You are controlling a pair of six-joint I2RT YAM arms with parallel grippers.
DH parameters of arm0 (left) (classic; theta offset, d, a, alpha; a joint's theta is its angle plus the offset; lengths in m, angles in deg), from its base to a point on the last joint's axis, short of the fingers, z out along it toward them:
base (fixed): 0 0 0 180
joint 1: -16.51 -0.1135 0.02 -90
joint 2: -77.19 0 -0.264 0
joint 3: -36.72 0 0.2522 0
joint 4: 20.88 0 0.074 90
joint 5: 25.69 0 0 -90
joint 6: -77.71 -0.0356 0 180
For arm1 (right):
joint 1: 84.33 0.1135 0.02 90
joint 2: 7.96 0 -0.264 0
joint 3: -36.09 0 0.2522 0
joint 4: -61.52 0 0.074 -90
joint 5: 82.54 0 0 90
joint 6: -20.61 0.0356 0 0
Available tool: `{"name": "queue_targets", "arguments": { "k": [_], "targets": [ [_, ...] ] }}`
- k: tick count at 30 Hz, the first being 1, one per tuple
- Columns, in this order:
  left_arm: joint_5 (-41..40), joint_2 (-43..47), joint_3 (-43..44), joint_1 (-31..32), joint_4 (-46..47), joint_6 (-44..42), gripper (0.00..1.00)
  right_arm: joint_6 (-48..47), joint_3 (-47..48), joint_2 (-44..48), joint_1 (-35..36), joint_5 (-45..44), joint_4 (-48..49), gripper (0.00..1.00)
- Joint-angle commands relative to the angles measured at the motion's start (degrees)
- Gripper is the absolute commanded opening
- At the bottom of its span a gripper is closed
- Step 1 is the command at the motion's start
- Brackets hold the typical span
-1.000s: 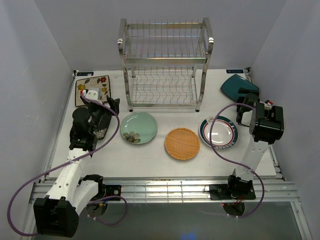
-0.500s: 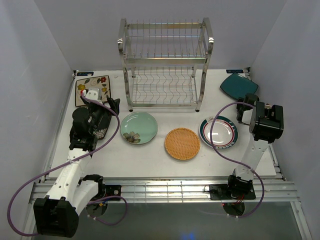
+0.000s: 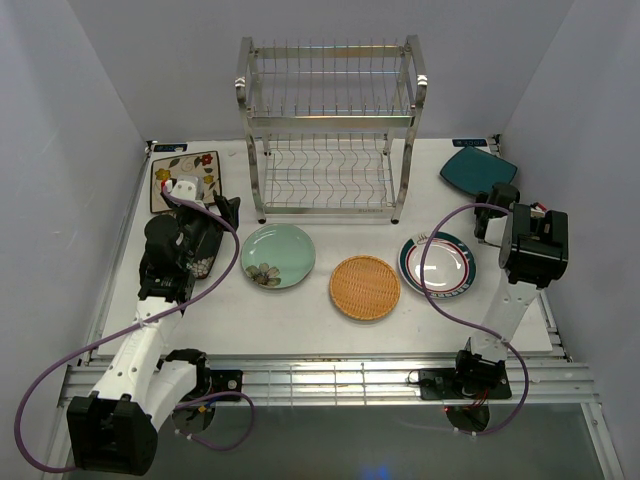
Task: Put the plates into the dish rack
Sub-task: Pick up the plate from the corner of the board.
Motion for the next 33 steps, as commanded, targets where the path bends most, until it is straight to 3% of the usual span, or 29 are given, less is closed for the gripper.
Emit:
{"name": "queue_targets", "arguments": {
  "k": [1,14,25,33],
  "targets": [
    [0.57,1.65,-0.42,-0.18,0.75,-0.50,0.98,-5.92,-1.72,1.93,0.29,-1.59,-7.31,0.08],
    [0.48,2.36,-0.51,-0.18,0.66,-0.67,0.98,-10.05,-5.94,6.41,0.38,1.48,-3.71,0.08],
    [-0.05,3.15,-0.68,-0.18,0.74,-0.59,0.98,-13.92,-6.30,7.03,0.38,11.24,2.18,0.08],
    [0.66,3.06,-0.86,-0.18,0.75,-0.41,0.98,-18.22,-10.07,13.87,0.38,11.60,2.36,0.08]
  ]
}}
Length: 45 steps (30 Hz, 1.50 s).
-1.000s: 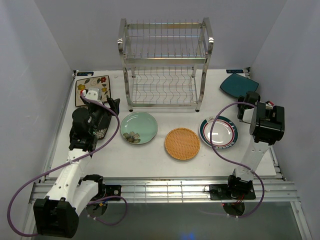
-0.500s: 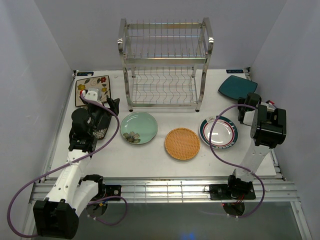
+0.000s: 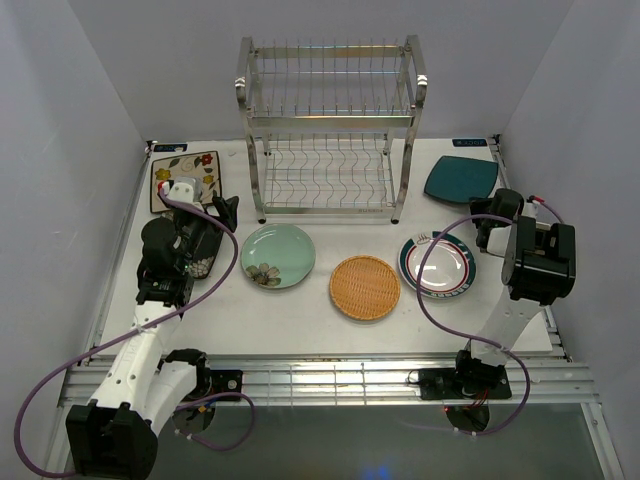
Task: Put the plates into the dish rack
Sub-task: Pick up the plate from the corner of the board.
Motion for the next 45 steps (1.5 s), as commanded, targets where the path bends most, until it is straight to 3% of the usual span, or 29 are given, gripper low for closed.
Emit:
{"name": "queue_targets", "arguments": {
  "k": [1,20,45],
  "targets": [
    [0.63,1.29,-0.79,-0.18,0.75,-0.02,0.98,-4.63,-2.14,5.27,0.38,1.21,1.03,0.08],
    [1.25,1.82,-0.88,-0.18,0.75,0.07,0.98,-9.55,-11.28,21.53,0.38,0.60,0.94,0.08],
    [1.34,2.00,-0.97,-0.18,0.75,-0.02,0.98,-17.90,-17.26,46.22,0.38,-2.92,-8.02,0.08]
  ]
}}
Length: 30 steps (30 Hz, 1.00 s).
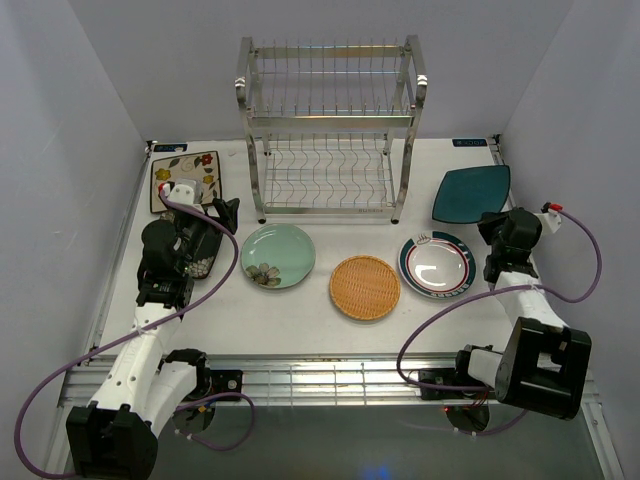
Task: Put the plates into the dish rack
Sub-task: Pick up the plate from the corner of the board.
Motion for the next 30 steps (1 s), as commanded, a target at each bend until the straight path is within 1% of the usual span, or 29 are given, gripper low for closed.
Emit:
{"name": "queue_targets", "arguments": {
  "k": [1,8,21,30],
  "targets": [
    [0.83,1.32,-0.20,-0.18,0.77,-0.02,0.98,-0.31,0.99,5.71,0.08,0.03,8.28,0.08],
    [1.36,0.87,-0.20,-0.18,0.77,0.16,0.98,-2.24,1.69,11.95,0.08,-0.85,3.10,0.08],
    [1.80,0.97,-0.38,-0.18,0.77,0.33,0.98,-4.53,11.71,17.05,0.08,-2.08,-8.32,0.08],
    [1.80,0.79,-0.29,-0.18,0.77,0.25,0.98,-4.36,18.91,18.46,0.08,-1.02,-13.17,0.08]
  ]
}}
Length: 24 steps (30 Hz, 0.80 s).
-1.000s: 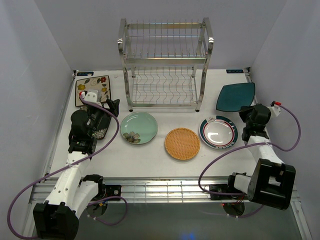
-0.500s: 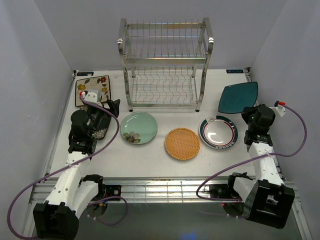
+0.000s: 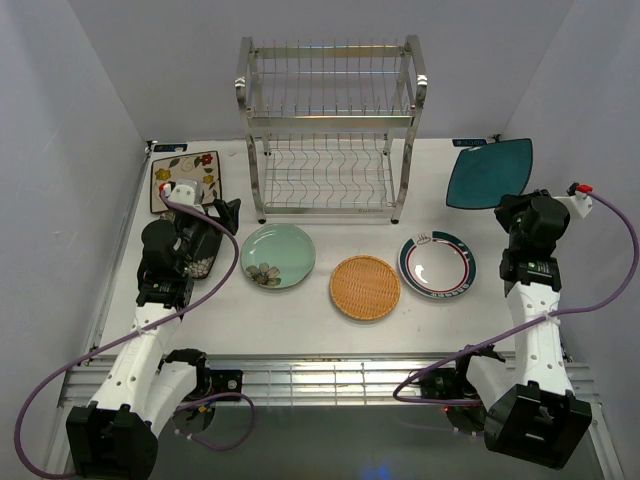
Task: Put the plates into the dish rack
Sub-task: Pick up the plate from the corner of the board, then insert the plate into the dish rack.
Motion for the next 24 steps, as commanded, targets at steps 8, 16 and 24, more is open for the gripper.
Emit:
{"name": "queue_targets", "arguments": {
  "k": [8,16,24],
  "targets": [
    [0.99,0.83,-0.36,-0.18,0.75,0.22,0.98,3.11,11.57,4.33,0.08,0.75,8.21,0.08],
    [1.08,0.66,-0.36,-0.18,0.75,0.22,0.98,3.81,16.05,4.41,0.08,2.33,7.94,0.08],
    [1.35,0.57,-0.36,-0.18,0.75,0.22,0.98,5.04,22.99,3.45,0.25,5.23,6.54,0.08]
  ]
}}
